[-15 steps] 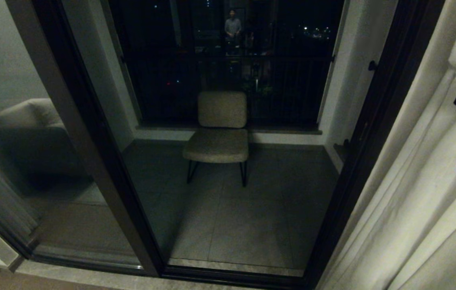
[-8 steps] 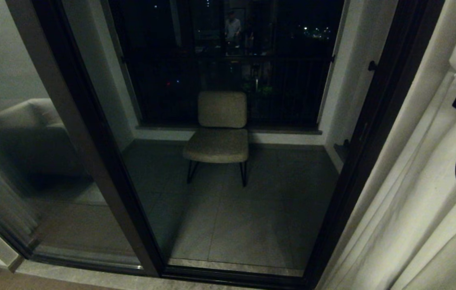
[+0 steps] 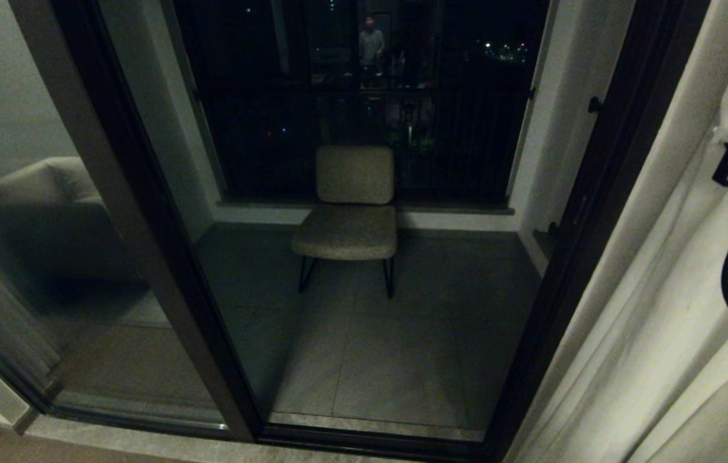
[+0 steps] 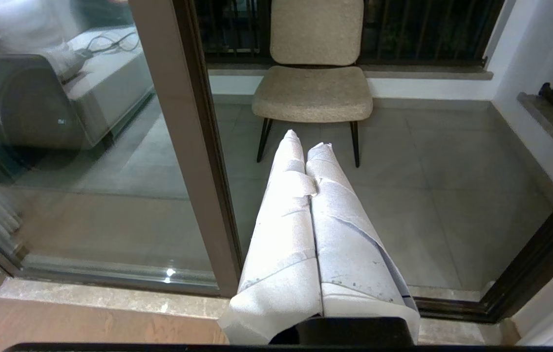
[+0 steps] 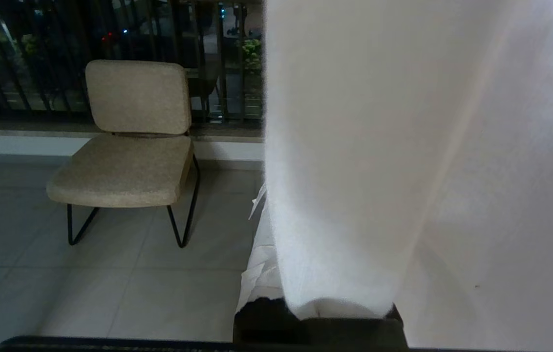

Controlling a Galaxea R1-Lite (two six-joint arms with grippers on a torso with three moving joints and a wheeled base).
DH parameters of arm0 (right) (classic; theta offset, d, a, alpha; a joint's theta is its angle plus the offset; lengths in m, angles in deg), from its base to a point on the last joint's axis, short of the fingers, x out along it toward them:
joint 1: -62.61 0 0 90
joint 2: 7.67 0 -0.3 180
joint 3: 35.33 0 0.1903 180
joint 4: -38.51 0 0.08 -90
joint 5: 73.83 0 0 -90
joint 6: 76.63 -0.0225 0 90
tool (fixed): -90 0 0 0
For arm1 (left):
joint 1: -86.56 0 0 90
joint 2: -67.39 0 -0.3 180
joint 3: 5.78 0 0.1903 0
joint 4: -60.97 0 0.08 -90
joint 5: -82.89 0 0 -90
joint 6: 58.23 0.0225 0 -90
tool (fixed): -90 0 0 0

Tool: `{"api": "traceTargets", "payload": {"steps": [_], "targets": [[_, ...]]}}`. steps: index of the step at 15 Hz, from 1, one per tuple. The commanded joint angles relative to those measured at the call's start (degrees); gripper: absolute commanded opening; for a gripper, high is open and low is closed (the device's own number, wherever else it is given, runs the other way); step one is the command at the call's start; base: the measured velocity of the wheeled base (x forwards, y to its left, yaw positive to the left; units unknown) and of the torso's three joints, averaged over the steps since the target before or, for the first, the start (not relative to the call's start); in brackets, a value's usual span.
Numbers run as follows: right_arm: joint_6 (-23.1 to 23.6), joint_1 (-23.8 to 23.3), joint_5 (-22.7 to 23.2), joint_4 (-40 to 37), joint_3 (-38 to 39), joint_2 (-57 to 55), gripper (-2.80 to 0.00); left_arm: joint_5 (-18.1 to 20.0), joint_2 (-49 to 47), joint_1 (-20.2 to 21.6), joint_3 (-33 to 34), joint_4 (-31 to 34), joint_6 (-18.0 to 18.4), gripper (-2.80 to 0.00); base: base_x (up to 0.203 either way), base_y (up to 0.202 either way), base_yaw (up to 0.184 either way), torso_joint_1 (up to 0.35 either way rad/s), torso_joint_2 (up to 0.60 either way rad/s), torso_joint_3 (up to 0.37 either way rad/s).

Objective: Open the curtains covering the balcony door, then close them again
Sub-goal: Close the inner curtains on both sides

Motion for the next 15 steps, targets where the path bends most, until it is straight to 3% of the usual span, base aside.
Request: {"api": "traceTargets", "payload": {"steps": [1,15], "targets": [[0.01,0.16,-0.10,0.16,0.29,0.34,-2.80,0.06,0.02,0.04,0.00,-0.04,0.04,-2.80,0.000,0.000,0.000,0.000,0.00,0.000],[-0.08,1.10,-0.11,0.26,1.60,-0.01,-2.80,-0.02,0.02,0.04,0.00,0.05,0.13,-2.80,0.000,0.000,0.000,0.000,0.00,0.000]]}}
